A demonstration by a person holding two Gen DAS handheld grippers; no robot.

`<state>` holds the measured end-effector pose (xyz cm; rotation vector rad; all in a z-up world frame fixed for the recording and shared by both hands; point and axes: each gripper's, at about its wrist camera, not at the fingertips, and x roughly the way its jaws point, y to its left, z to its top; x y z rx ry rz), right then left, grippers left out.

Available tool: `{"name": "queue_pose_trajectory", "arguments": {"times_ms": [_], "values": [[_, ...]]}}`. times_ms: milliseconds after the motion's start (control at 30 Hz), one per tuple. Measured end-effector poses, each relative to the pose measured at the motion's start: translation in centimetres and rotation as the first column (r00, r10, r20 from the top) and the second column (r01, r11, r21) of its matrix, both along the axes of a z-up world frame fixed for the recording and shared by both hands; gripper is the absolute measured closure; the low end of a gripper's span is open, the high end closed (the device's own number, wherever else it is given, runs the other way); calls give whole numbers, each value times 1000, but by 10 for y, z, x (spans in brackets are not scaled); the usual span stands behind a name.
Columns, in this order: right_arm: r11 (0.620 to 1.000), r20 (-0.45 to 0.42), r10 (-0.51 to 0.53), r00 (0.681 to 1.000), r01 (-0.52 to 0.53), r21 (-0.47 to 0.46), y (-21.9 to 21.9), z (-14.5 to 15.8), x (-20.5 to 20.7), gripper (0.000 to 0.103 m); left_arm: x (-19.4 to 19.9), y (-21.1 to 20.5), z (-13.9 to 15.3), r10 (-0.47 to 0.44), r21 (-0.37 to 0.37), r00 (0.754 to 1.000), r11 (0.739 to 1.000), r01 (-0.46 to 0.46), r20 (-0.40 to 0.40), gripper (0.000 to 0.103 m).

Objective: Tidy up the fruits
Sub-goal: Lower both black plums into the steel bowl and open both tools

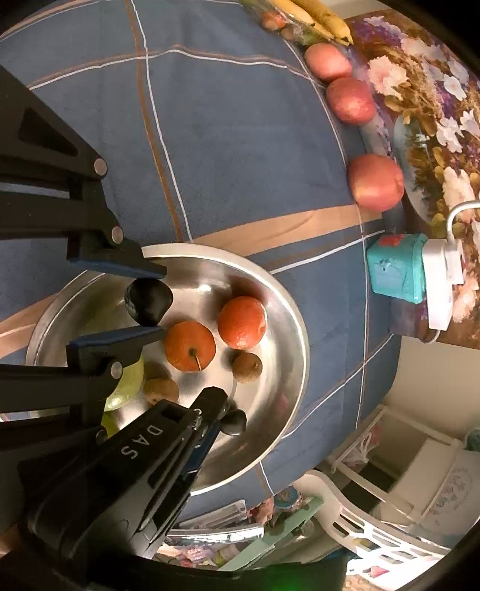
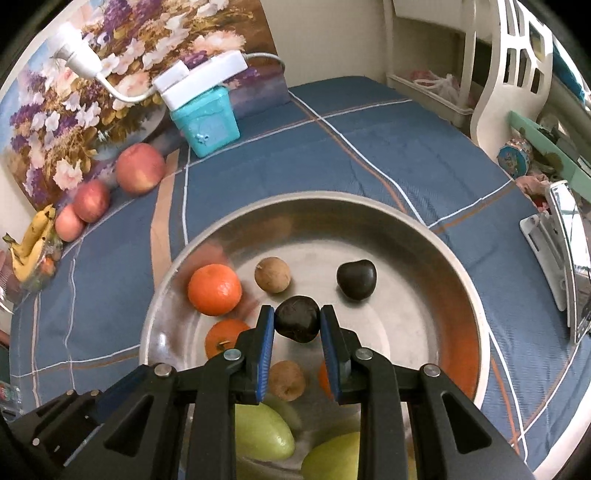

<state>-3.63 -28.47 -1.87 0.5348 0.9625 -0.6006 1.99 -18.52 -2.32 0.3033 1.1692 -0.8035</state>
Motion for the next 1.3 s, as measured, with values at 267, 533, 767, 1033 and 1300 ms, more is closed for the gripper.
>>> {"name": "queue_pose_trajectory", "arguments": {"times_ms": [267, 533, 767, 1033, 1300], "values": [[1000, -1, -8, 1000, 8, 1, -4, -4, 0, 76, 2, -1, -4, 1, 0, 1000, 1000, -1, -10, 75], [1000, -6, -14, 1000, 14, 5, -4, -5, 0, 75, 2, -3, -5, 3, -1, 1000, 1000, -3, -18, 74], [1000, 0, -25, 1000, 25, 3, -5, -2, 0, 64, 3, -3, -6, 2, -3, 1000, 1000, -2, -24, 74], [999, 12, -38, 999, 38, 5, -8, 2, -1, 64, 3, 0, -4, -6, -33, 999, 999, 5, -48, 62], [999, 24, -43, 999, 43, 4, -10, 6, -2, 64, 3, -1, 2, -9, -26, 1000, 1000, 9, -29, 61]]}}
